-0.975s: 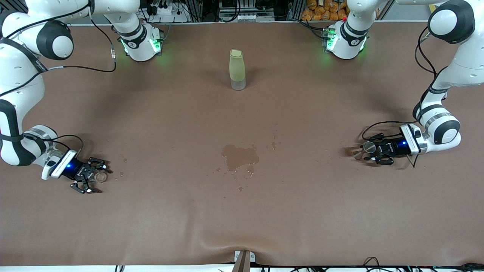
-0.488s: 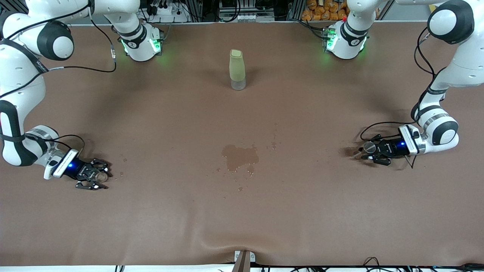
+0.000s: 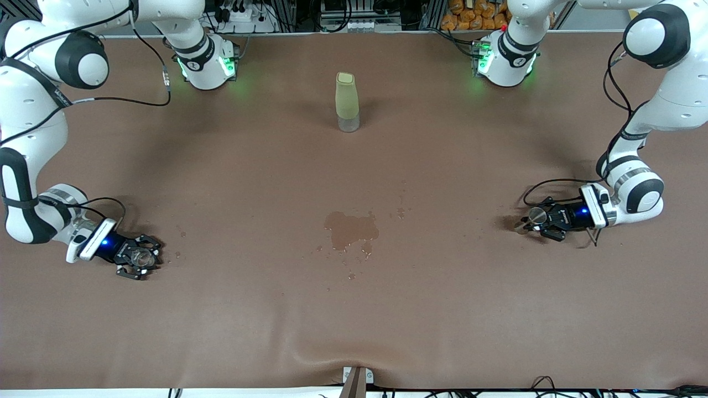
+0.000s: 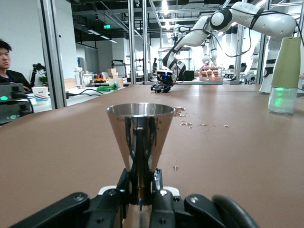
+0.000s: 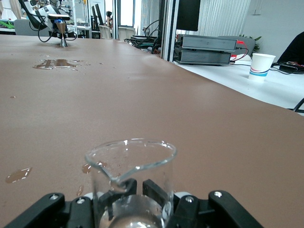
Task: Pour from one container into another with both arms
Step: 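Lift the beaker and jigger and carry both toward each other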
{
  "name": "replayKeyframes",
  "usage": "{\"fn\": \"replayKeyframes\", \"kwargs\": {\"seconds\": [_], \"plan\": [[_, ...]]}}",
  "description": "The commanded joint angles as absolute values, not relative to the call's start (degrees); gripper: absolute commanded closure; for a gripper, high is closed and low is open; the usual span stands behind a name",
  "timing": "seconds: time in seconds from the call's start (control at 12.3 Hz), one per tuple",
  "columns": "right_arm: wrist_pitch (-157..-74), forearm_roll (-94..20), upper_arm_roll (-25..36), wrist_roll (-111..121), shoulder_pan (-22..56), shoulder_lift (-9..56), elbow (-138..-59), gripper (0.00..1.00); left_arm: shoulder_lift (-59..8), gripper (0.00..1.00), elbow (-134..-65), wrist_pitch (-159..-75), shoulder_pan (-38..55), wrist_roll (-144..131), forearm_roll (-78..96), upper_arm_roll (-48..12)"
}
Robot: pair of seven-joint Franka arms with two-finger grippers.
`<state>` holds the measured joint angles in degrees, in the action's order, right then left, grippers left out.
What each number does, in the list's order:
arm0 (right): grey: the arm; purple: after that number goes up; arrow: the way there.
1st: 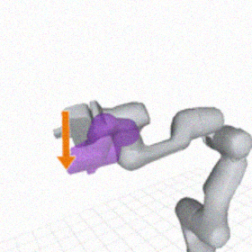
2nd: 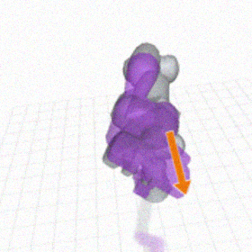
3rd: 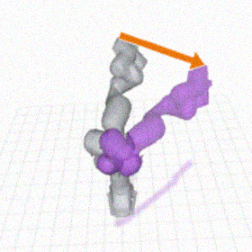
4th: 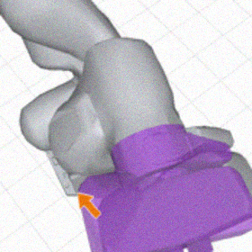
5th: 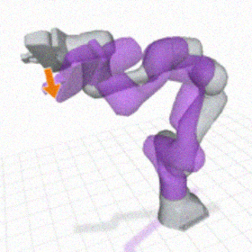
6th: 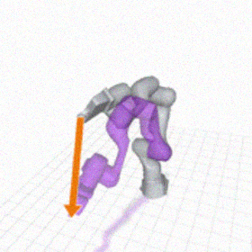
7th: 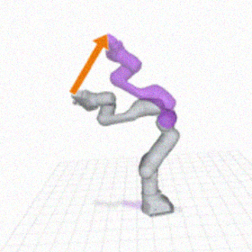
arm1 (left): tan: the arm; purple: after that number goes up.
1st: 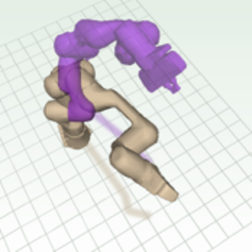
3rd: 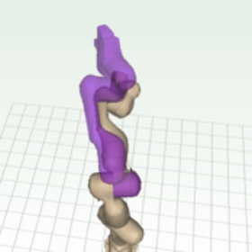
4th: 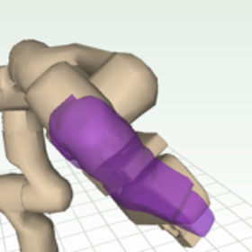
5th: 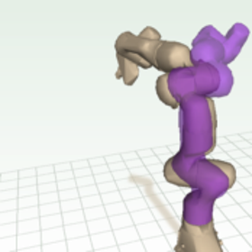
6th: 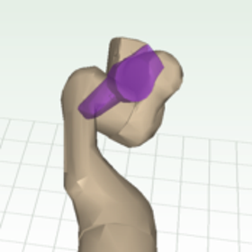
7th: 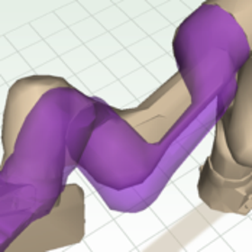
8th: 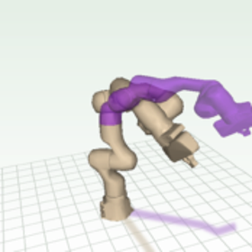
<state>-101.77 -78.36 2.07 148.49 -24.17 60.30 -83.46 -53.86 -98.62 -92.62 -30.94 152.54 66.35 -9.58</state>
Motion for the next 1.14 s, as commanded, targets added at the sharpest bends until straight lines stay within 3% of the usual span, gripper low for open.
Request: {"fn": "replayKeyframes", "kwargs": {"seconds": [0.0,0.24,0.41,0.65,1.06], "plan": [[-102.57,-79.28,1.85,144.77,-23.82,61.35,-82.18,1.00,-54.14,1.00,-95.55,-91.32,-27.79,149.07,66.45,-9.32],[-100.46,-79.19,0.44,140.90,-22.34,60.39,-82.09,1.00,-53.88,1.00,-92.82,-91.32,-24.44,147.58,66.88,-10.89],[-100.46,-79.19,0.44,136.26,-18.74,58.37,-82.00,1.00,-54.05,1.00,-92.20,-92.02,-23.13,145.03,67.32,-13.96],[-99.76,-79.36,-0.61,125.46,-13.03,53.81,-81.83,1.00,-54.14,1.00,-90.53,-92.99,-17.42,142.30,69.95,-13.97],[-103.87,-79.54,-10.18,112.43,-8.27,52.03,-75.51,1.00,-54.23,1.00,-86.75,-95.26,-8.19,139.66,80.13,-13.97]]}}
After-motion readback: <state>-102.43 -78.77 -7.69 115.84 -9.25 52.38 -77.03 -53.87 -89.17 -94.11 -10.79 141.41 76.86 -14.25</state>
